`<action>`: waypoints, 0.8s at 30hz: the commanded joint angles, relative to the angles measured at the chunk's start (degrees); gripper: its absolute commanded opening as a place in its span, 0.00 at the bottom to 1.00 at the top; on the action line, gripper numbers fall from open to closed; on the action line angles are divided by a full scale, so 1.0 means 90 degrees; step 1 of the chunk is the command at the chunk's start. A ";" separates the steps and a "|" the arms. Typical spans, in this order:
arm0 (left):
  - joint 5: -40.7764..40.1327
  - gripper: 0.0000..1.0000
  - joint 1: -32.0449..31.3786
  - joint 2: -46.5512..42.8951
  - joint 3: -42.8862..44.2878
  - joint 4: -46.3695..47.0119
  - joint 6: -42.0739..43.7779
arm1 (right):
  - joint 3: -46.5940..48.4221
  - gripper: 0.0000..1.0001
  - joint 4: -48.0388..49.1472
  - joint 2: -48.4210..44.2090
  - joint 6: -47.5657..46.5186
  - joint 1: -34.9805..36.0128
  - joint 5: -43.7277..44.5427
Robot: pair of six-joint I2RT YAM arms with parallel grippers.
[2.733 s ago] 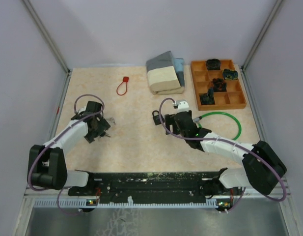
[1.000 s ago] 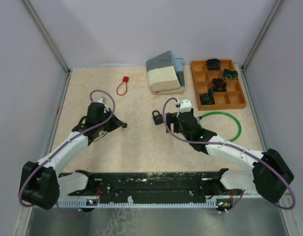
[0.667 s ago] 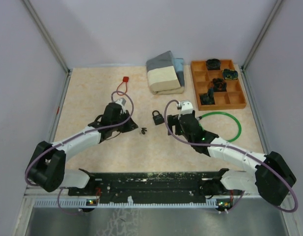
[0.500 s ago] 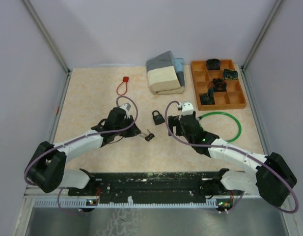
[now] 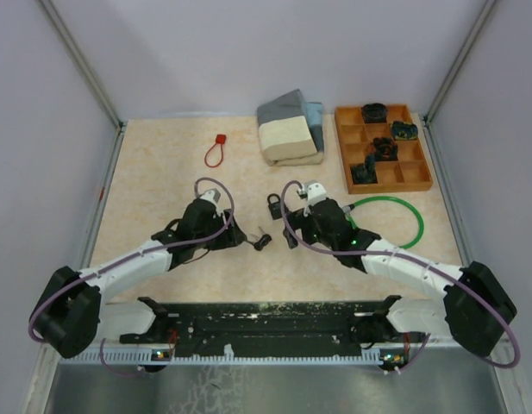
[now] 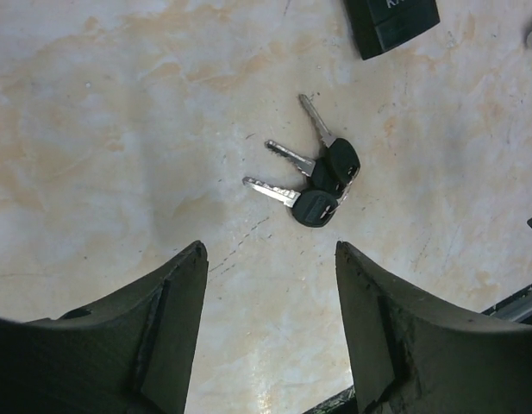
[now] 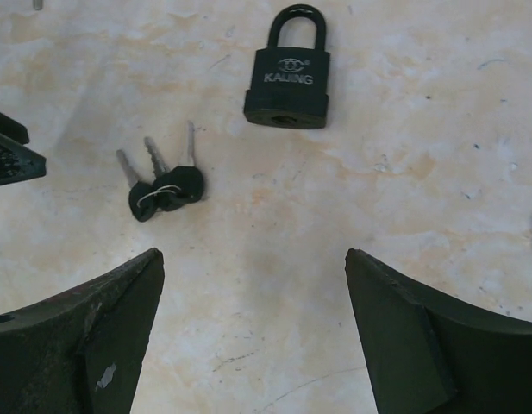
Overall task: Unlock with the key
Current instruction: Move the key to the center of the board.
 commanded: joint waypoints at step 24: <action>0.0012 0.81 0.0754 -0.1820 -0.1747 0.0487 -0.0681 | 0.4405 0.65 -0.3011 0.4487 0.0925 0.0759 -0.0022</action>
